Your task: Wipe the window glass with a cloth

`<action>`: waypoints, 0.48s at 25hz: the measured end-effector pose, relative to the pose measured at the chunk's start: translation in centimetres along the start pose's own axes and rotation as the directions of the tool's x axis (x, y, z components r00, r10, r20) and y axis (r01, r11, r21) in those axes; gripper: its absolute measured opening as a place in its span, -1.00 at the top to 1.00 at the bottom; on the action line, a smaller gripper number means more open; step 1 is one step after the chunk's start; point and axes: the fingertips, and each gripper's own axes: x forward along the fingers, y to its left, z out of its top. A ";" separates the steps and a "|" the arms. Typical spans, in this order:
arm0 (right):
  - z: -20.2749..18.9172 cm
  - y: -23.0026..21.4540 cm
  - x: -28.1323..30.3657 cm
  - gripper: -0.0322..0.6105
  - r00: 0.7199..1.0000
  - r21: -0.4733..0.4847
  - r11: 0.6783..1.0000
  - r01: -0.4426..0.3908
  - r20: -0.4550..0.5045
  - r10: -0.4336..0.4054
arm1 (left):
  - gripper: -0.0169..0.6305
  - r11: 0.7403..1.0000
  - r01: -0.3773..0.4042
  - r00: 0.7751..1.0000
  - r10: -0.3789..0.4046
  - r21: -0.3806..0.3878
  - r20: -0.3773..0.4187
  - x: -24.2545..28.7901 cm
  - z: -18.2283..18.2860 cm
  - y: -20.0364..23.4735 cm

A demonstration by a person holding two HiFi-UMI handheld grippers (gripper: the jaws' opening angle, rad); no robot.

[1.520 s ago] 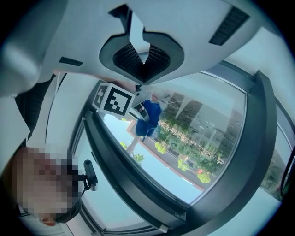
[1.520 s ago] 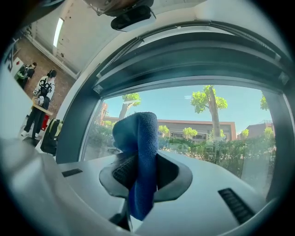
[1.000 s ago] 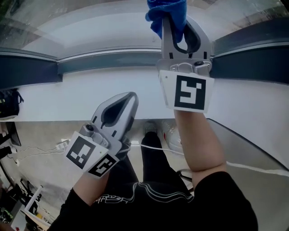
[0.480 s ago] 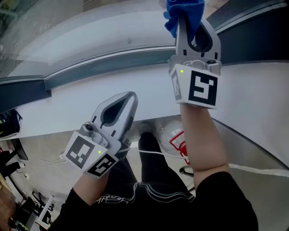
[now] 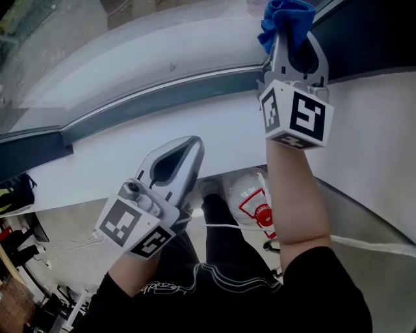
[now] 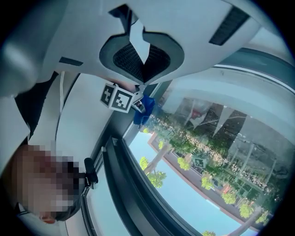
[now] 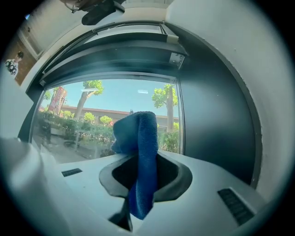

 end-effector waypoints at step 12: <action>2.1 13.6 -3.9 0.70 0.972 0.000 0.972 -0.233 0.014 0.233 | 0.93 0.994 -0.100 0.989 0.105 -0.053 0.102 -8.1 1.6 6.3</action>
